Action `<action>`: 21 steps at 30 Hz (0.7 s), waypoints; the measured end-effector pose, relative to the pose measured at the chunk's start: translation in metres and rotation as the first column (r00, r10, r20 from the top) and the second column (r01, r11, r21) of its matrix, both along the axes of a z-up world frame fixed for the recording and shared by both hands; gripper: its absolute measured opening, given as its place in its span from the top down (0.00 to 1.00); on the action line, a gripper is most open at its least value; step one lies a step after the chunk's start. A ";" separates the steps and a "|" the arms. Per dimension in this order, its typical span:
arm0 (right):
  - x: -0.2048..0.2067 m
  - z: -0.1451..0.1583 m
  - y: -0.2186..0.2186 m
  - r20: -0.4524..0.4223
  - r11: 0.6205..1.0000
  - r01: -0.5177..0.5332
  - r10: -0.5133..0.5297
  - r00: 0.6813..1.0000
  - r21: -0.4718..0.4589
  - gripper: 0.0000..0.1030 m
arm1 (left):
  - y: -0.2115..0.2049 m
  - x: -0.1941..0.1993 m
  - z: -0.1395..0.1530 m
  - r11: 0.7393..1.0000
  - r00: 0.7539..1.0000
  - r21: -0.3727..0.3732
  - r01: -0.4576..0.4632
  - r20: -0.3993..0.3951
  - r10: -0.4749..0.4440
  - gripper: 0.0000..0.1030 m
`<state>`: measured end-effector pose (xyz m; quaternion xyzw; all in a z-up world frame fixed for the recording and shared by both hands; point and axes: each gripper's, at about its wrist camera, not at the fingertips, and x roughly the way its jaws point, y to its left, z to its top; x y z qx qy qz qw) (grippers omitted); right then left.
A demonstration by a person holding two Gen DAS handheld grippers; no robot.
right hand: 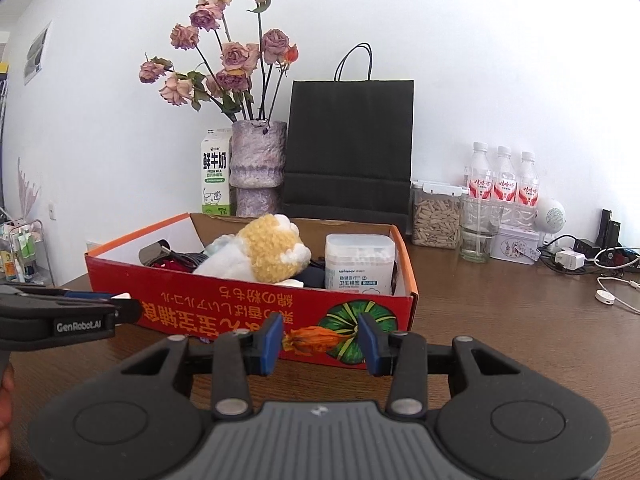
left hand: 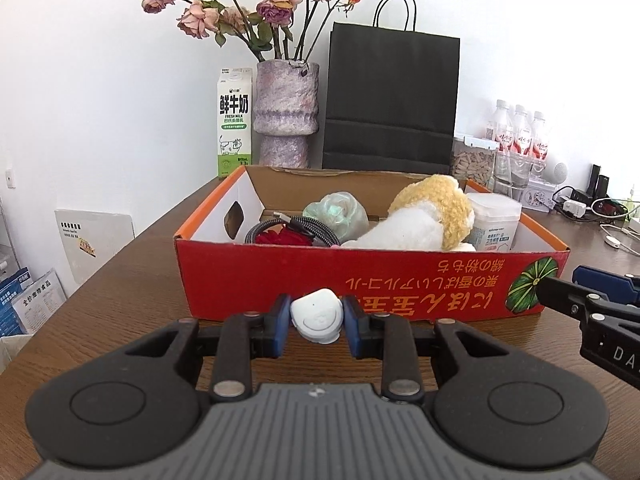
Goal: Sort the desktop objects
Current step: 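Carry the orange flower and white plug over the box with both grippers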
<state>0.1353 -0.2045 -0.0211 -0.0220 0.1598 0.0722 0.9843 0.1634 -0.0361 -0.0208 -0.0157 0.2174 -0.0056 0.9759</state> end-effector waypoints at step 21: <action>0.058 0.059 0.001 0.183 0.992 0.044 -0.065 0.981 0.120 0.62 | -0.002 0.058 0.057 0.995 0.984 -0.093 -0.022 0.171 0.037 0.72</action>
